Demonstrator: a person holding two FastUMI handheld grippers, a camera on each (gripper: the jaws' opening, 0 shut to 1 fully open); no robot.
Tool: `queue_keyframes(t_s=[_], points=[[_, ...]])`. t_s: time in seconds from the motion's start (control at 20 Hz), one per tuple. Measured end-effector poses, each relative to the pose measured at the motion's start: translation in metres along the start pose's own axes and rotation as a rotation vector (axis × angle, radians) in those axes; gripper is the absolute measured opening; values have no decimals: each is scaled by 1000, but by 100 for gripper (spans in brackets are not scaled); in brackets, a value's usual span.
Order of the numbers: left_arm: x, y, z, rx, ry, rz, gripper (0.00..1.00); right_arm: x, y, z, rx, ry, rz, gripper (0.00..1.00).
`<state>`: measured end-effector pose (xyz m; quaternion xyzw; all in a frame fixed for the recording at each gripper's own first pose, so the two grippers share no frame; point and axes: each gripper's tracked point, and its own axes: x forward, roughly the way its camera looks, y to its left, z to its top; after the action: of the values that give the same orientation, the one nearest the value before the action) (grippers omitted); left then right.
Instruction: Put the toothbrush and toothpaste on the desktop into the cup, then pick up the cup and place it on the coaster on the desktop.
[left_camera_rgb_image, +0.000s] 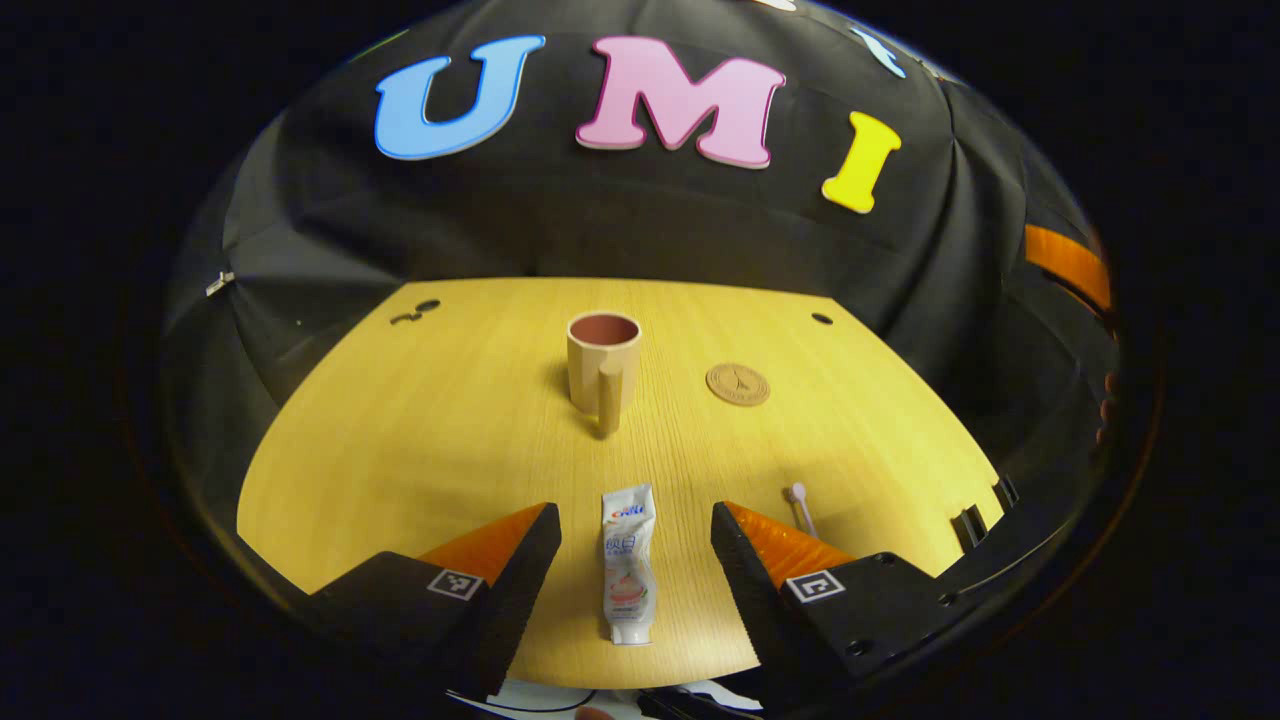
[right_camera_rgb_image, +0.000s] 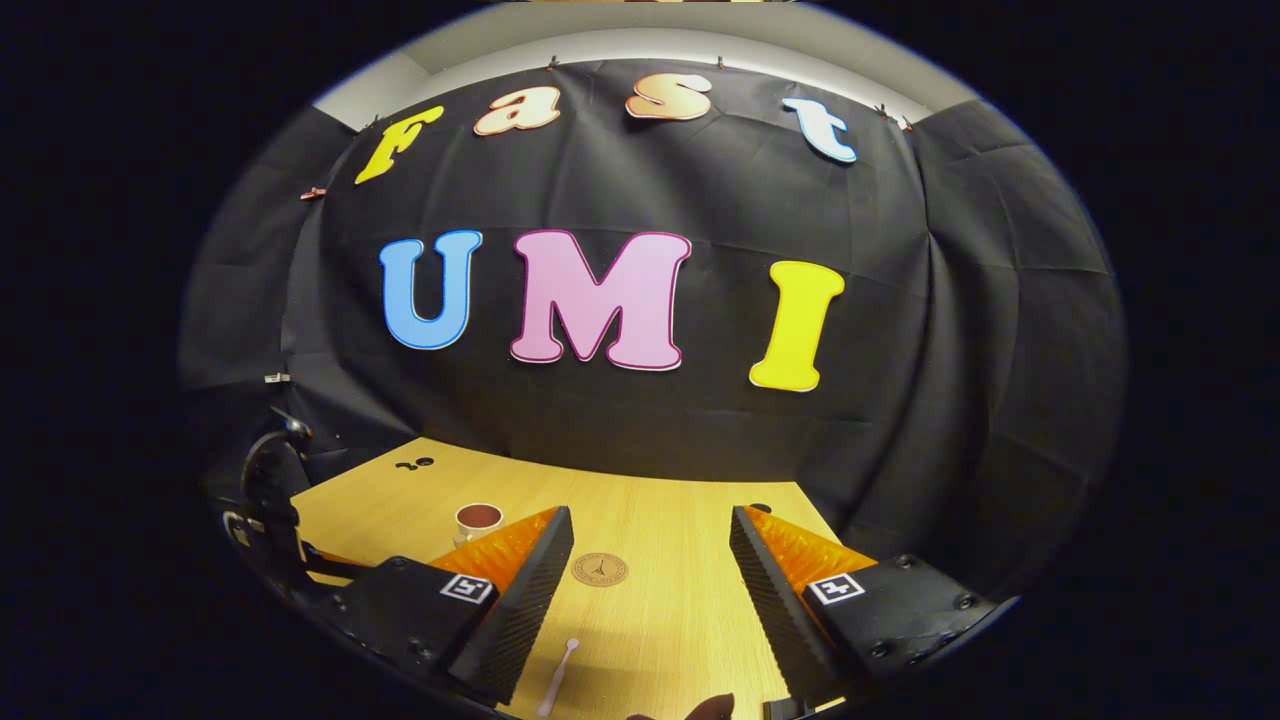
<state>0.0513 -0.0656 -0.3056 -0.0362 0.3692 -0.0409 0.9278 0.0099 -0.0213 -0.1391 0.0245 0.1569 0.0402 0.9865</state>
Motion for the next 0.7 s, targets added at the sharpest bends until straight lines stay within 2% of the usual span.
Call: queue_keyframes(t_s=[0.25,0.45,0.6,0.7], points=[[45,8,-35,36,146,23,89,13,-31,-17,21,42,-38,97],[69,12,-56,4,246,28,86,14,-48,-30,15,72,-60,97],[75,13,-65,-36,308,43,78,16,-55,-37,18,92,-67,97],[81,15,-66,-12,317,46,74,18,-55,-43,17,113,-67,97]])
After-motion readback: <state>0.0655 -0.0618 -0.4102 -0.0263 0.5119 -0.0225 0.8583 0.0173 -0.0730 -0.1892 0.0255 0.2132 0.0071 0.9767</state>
